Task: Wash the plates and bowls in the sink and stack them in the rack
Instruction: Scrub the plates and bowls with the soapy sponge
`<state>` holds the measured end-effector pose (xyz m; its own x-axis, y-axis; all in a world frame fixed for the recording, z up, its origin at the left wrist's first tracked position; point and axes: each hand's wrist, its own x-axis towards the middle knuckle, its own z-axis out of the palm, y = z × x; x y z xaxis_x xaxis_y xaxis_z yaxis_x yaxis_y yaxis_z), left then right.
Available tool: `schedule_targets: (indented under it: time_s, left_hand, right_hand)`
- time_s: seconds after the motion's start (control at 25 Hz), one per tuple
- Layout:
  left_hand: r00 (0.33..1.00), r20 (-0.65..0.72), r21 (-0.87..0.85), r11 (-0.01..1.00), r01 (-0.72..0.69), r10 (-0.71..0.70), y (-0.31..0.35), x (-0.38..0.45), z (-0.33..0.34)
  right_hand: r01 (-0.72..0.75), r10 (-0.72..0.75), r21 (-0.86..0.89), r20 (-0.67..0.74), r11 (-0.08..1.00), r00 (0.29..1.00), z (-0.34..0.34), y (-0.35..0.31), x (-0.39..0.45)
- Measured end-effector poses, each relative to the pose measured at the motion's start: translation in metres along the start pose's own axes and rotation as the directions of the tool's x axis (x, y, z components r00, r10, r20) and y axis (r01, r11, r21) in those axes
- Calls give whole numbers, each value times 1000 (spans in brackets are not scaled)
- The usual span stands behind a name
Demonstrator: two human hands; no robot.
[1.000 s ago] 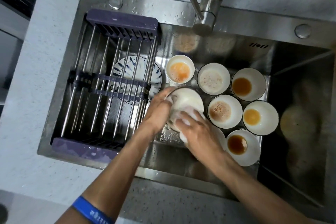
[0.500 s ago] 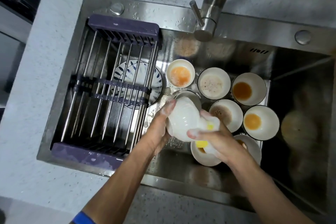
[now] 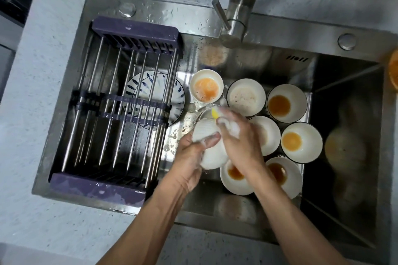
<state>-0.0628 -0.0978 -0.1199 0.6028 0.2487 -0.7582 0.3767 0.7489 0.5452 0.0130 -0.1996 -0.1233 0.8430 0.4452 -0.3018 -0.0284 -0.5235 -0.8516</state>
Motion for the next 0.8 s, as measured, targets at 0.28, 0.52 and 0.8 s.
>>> schedule_targets:
  time_s: [0.28,0.52,0.8]
  left_hand:
    - [999,-17,182,983,-23,27,1,-5,1]
    - [996,1,136,987,-91,91,-4,-6,10]
    - [994,109,-488,870,76,-26,-5,5,-11]
  right_hand:
    - [36,-52,162,99,986,994,12,3,-2]
    - [29,-28,171,-7,985,1000,7,0,5]
    - [495,-498,-54,-55,867,866,11,20,-62]
